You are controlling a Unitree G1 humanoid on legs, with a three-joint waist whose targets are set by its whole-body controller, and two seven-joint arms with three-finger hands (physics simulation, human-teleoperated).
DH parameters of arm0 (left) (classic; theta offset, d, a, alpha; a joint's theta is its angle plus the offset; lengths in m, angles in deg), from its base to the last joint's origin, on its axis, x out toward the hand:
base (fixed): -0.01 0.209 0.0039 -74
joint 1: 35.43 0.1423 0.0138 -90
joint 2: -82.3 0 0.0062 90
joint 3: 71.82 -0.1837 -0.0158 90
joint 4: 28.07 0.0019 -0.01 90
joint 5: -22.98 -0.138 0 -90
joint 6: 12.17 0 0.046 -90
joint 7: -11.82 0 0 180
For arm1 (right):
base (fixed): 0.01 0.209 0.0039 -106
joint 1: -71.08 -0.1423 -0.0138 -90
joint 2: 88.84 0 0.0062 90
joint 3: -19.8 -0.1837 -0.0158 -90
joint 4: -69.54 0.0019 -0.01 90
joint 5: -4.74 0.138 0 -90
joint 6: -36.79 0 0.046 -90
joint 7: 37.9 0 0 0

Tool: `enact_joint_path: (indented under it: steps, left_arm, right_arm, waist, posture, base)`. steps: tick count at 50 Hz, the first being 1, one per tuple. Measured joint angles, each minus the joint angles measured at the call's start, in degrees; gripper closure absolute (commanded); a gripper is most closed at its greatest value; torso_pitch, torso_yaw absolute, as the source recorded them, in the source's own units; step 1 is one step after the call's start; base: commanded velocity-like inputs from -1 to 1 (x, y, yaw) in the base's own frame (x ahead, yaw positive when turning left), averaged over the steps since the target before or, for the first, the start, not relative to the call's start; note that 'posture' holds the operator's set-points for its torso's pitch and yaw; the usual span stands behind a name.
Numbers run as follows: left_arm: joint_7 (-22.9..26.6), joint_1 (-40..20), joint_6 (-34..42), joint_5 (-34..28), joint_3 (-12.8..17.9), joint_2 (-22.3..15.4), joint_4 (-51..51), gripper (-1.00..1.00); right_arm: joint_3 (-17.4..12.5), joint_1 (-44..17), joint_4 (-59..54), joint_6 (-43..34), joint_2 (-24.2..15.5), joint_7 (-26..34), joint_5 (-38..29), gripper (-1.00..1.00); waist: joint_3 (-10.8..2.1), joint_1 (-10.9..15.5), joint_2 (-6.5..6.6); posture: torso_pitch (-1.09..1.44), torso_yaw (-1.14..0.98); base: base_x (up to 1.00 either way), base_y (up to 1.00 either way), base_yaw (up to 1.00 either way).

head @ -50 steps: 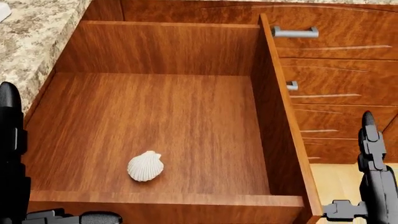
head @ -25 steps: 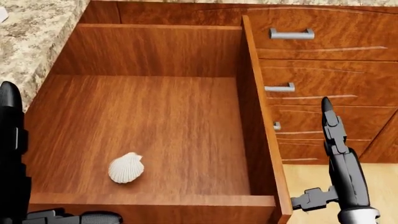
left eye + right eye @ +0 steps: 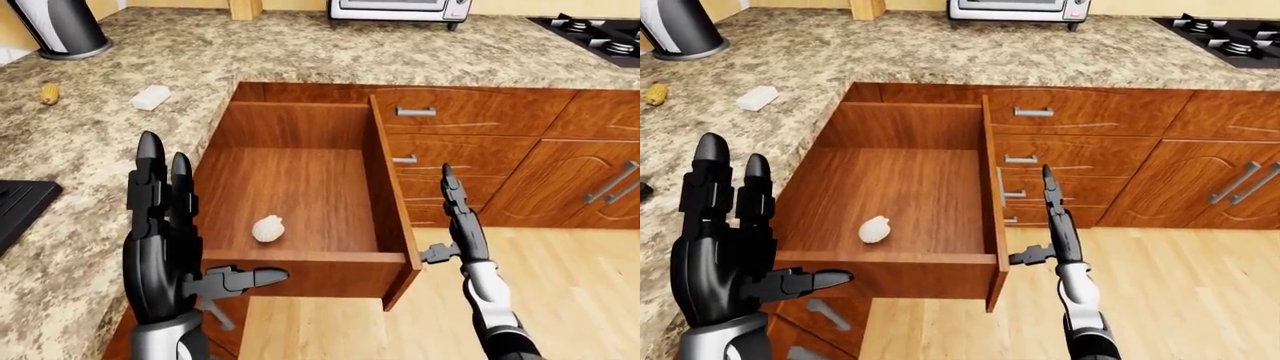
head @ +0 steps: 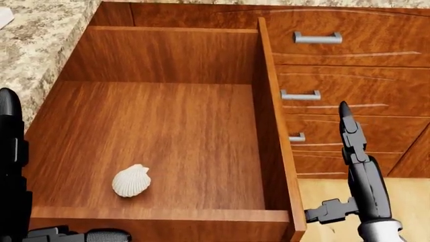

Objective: Close the right drawer.

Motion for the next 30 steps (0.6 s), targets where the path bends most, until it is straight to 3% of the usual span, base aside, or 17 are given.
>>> enact_joint_path:
  steps: [30]
  left_arm:
    - [0.0,-0.2,0.4,0.1,0.0,0.0,-0.2,-1.00]
  right_arm:
    - [1.7,-1.8,0.2,-1.5,1.4,1.9,-1.3,-1.00]
  waist:
    - [0.08,0.0,0.12]
  posture:
    - [0.00,0.00]
  base:
    - [0.00,0.00,0.00]
